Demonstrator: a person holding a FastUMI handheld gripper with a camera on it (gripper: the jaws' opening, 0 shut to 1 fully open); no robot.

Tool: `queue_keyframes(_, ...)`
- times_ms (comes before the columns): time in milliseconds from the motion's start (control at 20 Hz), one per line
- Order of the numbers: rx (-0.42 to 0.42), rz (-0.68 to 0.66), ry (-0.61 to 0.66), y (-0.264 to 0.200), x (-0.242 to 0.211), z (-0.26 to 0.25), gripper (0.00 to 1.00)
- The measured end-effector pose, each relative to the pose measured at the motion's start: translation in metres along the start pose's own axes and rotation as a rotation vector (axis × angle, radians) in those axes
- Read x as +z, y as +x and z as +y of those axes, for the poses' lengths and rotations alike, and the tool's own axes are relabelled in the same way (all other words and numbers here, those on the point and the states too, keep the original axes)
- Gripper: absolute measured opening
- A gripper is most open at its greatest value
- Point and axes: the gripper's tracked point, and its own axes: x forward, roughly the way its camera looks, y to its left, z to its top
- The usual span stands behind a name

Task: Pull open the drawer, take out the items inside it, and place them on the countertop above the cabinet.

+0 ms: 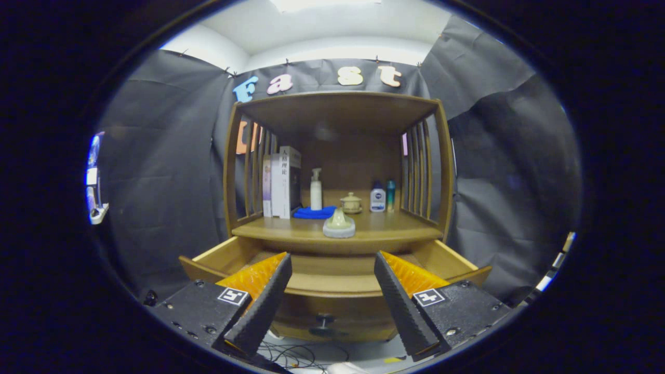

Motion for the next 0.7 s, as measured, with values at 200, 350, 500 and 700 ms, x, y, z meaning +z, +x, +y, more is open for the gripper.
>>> queue_keyframes(200,-0.03,0.056,-0.007,0.0,-0.046,-0.004,1.0)
queue_keyframes(350,-0.014,0.102,0.008,0.008,-0.074,0.002,1.0)
queue_keyframes(500,-0.035,0.136,-0.014,0.017,-0.093,-0.002,1.0)
queue_keyframes(700,-0.028,0.148,-0.009,0.024,-0.104,0.007,1.0)
